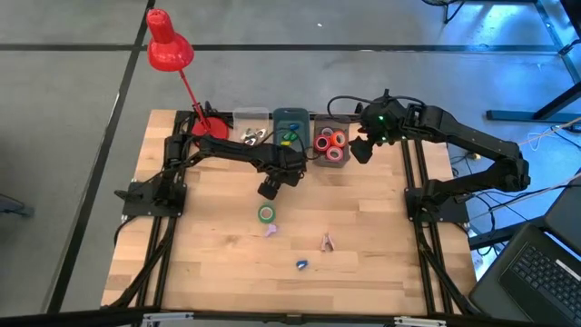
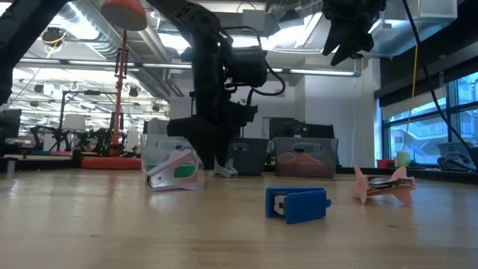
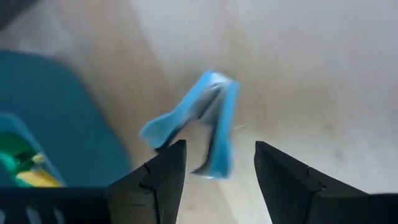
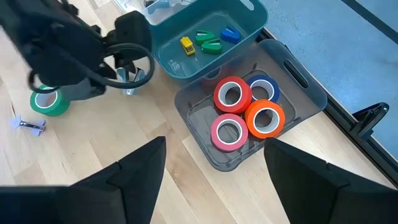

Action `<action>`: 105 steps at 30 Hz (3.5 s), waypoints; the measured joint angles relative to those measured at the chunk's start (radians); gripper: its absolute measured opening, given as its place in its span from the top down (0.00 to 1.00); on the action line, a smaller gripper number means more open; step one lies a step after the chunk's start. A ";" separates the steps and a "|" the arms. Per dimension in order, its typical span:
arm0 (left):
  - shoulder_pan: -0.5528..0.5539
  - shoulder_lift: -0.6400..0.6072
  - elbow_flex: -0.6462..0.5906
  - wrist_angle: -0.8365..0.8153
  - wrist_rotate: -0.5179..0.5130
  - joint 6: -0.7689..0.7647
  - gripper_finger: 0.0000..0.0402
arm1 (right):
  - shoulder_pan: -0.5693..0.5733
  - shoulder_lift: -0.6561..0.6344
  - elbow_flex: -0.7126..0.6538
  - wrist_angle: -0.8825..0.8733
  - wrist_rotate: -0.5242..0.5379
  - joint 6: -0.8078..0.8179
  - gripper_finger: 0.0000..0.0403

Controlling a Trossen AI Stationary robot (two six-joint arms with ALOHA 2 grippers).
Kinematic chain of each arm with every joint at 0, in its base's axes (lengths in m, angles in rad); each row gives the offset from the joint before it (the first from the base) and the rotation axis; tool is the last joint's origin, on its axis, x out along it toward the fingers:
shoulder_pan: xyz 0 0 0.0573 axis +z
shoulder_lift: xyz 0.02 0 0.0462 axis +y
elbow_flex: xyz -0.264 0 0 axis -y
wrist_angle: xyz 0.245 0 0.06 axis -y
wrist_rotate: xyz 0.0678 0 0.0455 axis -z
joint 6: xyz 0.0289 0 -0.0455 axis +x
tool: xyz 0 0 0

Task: Pick and place Stapler, Stapler remover, tape
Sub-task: Put the light blue staple remover into the transparent bin, then put the green tape into the black bin

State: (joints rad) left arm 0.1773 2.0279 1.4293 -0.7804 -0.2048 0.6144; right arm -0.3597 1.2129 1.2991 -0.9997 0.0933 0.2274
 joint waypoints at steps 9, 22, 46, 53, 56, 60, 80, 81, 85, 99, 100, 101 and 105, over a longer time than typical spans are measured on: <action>0.022 0.045 0.003 0.030 0.063 -0.052 0.55 | 0.000 0.000 0.000 0.000 0.000 0.001 0.32; -0.013 0.052 0.004 0.009 -0.011 -0.100 0.92 | 0.000 0.000 0.000 0.004 0.000 0.008 0.32; 0.553 -0.275 0.049 -0.121 0.235 -0.419 0.92 | 0.000 0.000 0.000 0.012 -0.004 0.044 0.32; 0.653 -0.182 0.049 -0.111 0.354 -0.384 0.92 | 0.000 0.000 0.000 0.013 -0.005 0.054 0.32; 0.648 -0.129 0.049 -0.111 0.347 -0.360 0.92 | 0.000 0.000 0.000 0.013 -0.007 0.058 0.32; 0.642 -0.048 0.049 -0.098 0.270 -0.365 0.92 | 0.000 0.000 0.000 0.013 -0.008 0.061 0.32; 0.636 -0.079 0.049 -0.120 0.223 -0.418 0.38 | 0.000 0.000 0.000 0.014 -0.008 0.055 0.32; 0.636 -0.098 0.049 -0.133 0.225 -0.436 0.36 | 0.000 0.000 0.000 0.014 -0.008 0.054 0.32; 0.625 -0.175 0.049 -0.212 0.278 -0.521 0.32 | 0.000 0.000 0.000 0.014 -0.008 0.054 0.32; 0.172 -0.439 0.049 -0.293 0.517 -0.791 0.31 | 0.012 0.000 0.000 -0.027 -0.053 0.055 0.32; 0.121 -0.452 0.049 -0.288 0.501 -0.818 0.31 | 0.027 -0.002 0.000 -0.029 -0.057 0.050 0.32; 0.069 -0.465 0.049 -0.286 0.468 -0.846 0.31 | 0.047 -0.007 0.000 -0.031 -0.057 0.039 0.32; -0.147 -0.484 0.049 -0.288 0.252 -0.948 0.31 | 0.149 -0.030 0.000 -0.026 -0.061 0.026 0.32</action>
State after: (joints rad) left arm 0.0304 1.5436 1.4788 -1.0681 0.0468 -0.3337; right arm -0.2107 1.1830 1.2991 -1.0256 0.0319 0.2538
